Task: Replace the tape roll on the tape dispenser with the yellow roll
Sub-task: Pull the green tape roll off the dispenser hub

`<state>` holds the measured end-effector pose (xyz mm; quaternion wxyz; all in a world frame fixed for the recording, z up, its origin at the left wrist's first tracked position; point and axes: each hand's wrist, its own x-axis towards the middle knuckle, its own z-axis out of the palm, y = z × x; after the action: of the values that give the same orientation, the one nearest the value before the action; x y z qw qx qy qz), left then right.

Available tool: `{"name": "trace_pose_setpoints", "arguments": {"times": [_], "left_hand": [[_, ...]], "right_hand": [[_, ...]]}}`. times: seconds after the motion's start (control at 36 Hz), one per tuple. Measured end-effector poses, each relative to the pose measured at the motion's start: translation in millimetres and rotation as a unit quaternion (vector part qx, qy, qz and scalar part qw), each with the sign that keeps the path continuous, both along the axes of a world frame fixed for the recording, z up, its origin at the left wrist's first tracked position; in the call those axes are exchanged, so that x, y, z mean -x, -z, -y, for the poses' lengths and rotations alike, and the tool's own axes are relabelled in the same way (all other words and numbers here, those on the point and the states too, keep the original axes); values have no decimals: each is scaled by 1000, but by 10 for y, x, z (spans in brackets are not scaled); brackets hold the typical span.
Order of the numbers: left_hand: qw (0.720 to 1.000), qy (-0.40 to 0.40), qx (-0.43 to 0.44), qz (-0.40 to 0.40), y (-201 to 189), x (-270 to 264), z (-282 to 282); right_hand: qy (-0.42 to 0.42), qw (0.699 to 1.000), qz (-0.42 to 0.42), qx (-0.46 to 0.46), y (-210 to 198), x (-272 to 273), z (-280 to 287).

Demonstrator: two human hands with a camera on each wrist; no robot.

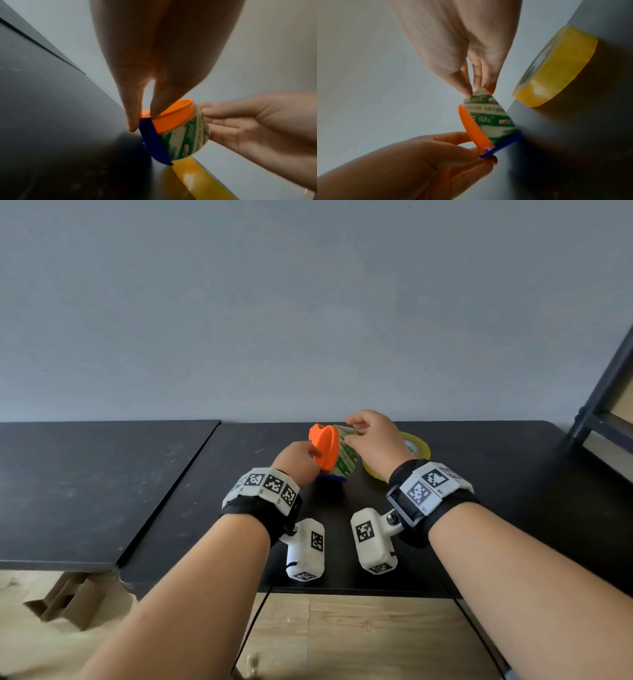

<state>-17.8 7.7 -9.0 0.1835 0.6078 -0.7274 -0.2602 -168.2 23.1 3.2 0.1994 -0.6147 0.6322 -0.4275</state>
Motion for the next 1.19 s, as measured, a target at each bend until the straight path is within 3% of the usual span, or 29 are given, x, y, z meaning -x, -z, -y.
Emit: {"name": "trace_pose_setpoints", "arguments": {"times": [0.14, 0.31, 0.44, 0.72, 1.0, 1.19], "left_hand": [[1000, 22, 12, 16, -1, 74, -56], [997, -9, 67, -24, -144, 73, -49], [994, -27, 57, -89, -144, 99, -61], [995, -31, 42, -83, -66, 123, -76], [990, -74, 113, -28, -177, 23, -12], [975, -50, 179, 117, -290, -21, -70]], "right_hand": [[13, 999, -10, -42, 63, -18, -29], [12, 999, 8, -48, 112, -23, -47], [4, 998, 38, -56, 116, -34, -50], [-9, 997, 21, -74, 104, -43, -90], [4, 997, 40, -61, 32, -98, -119], [8, 998, 37, -52, -13, -102, -148]]}}
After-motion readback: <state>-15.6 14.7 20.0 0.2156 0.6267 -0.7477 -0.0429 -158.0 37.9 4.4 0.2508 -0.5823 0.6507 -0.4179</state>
